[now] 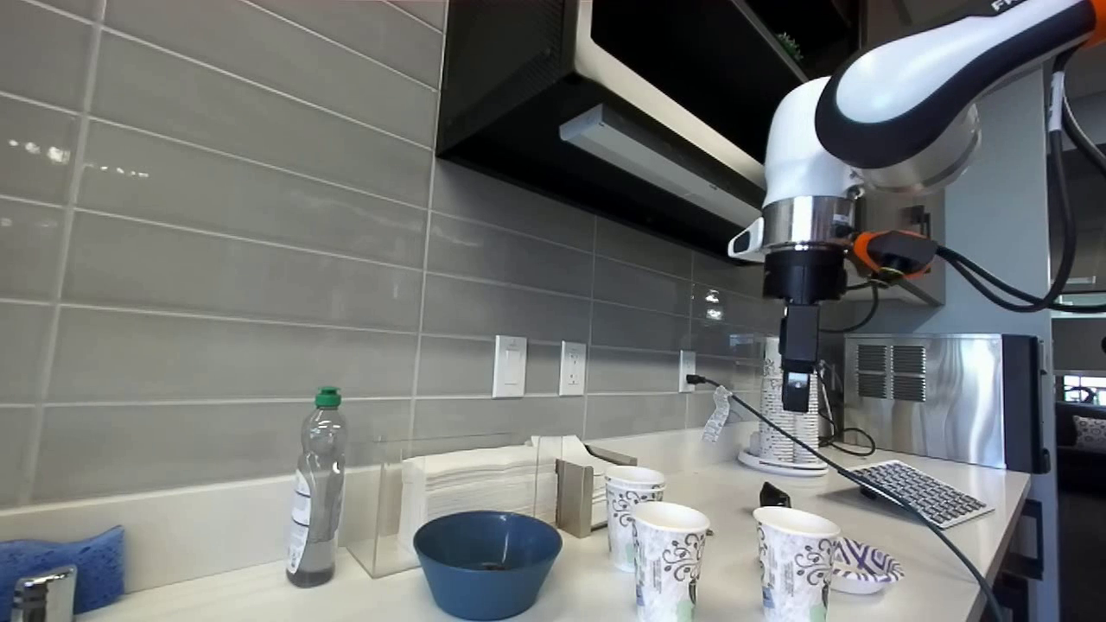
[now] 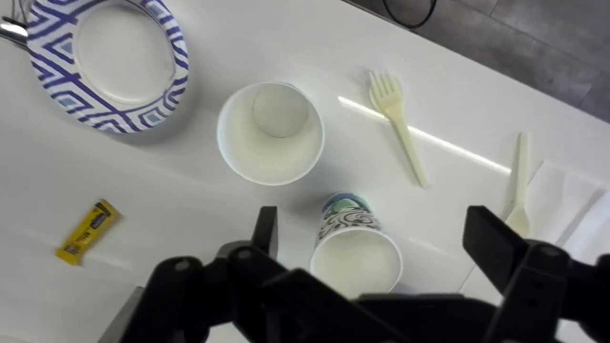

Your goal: Put one white spoon in the coffee cup at the front.

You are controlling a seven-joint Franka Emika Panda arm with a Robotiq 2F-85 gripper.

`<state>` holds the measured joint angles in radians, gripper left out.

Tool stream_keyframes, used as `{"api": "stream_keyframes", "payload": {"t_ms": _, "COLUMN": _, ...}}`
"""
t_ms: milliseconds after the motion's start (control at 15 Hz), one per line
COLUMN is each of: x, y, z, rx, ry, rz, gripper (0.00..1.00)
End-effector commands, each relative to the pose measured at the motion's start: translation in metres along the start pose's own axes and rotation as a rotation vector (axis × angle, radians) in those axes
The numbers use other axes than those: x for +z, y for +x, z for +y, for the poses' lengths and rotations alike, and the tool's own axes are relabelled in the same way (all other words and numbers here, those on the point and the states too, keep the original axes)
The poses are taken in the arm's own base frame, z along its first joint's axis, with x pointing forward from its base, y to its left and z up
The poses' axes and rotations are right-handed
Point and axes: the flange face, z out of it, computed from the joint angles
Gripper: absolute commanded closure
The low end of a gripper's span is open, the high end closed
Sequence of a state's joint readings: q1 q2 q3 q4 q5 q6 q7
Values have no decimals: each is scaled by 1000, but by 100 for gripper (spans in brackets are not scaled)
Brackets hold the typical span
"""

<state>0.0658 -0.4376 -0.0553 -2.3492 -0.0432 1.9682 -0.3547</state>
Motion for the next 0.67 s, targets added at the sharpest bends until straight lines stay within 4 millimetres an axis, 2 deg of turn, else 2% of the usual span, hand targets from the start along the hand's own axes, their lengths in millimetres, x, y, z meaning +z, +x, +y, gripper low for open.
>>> {"api": "stream_keyframes", "payload": {"t_ms": 0, "x": 28, "y": 19, "z": -30, "rx": -191, "ry": -9, "rz": -62, "gripper": 0}}
{"api": "stream_keyframes", "payload": {"t_ms": 67, "x": 38, "y": 24, "z": -37, "rx": -232, "ry": 1, "rz": -70, "gripper": 0}}
{"api": "stream_keyframes", "payload": {"t_ms": 133, "x": 23, "y": 17, "z": -31, "rx": -148, "ry": 8, "rz": -54, "gripper": 0}}
{"api": "stream_keyframes", "payload": {"t_ms": 333, "x": 39, "y": 25, "z": -40, "rx": -204, "ry": 15, "rz": -78, "gripper": 0}}
{"api": "stream_keyframes", "payload": {"t_ms": 600, "x": 40, "y": 25, "z": -39, "rx": -213, "ry": 17, "rz": -79, "gripper": 0}}
